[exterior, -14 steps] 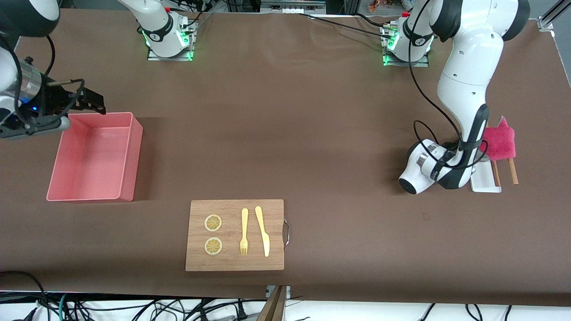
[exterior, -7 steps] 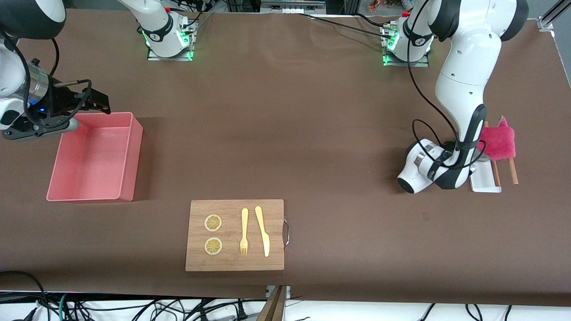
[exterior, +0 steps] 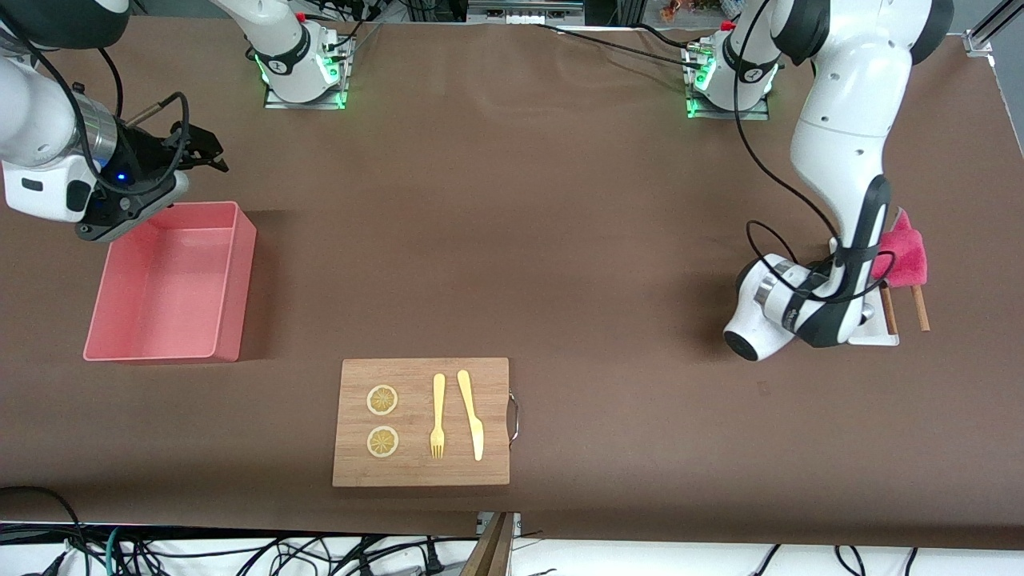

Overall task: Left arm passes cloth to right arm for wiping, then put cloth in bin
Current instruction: 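Lift the cloth off the stand with the left gripper toward the right gripper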

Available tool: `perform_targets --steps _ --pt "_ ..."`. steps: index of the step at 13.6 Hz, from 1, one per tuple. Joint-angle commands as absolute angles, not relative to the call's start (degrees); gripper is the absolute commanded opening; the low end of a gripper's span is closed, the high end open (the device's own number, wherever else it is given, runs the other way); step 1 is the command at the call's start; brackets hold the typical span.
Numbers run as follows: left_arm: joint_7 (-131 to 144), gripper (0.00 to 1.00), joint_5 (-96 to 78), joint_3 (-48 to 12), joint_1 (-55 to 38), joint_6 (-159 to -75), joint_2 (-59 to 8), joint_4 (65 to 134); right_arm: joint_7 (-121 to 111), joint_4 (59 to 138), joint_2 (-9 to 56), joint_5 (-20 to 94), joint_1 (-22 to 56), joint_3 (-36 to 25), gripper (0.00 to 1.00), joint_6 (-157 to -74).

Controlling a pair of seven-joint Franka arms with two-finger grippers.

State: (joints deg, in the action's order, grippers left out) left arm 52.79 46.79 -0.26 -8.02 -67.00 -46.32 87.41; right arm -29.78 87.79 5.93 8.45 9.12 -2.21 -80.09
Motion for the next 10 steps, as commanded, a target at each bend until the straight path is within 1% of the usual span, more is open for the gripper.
perform_targets --steps 1,3,5,8,10 --pt "42.2 0.00 42.7 -0.3 -8.1 -65.0 -36.2 86.9 -39.5 87.4 5.9 12.7 8.4 -2.5 1.00 -79.0" --pt "32.6 0.00 43.1 0.0 -7.9 -62.4 -31.1 85.6 -45.6 87.5 6.5 16.0 7.7 -2.5 1.00 -79.1" --pt "21.5 0.00 43.4 0.1 -7.5 -58.4 -28.5 79.9 -54.1 87.5 8.0 22.7 6.3 -3.1 1.00 -78.9" --pt "13.9 0.00 41.9 -0.5 -8.2 -51.5 -28.5 68.2 -67.5 87.6 10.2 31.3 2.5 -3.1 1.00 -76.6" --pt "14.8 0.00 34.3 -0.8 -8.8 -47.7 -28.5 62.9 -76.9 87.8 13.0 38.0 -0.1 -3.1 1.00 -76.3"
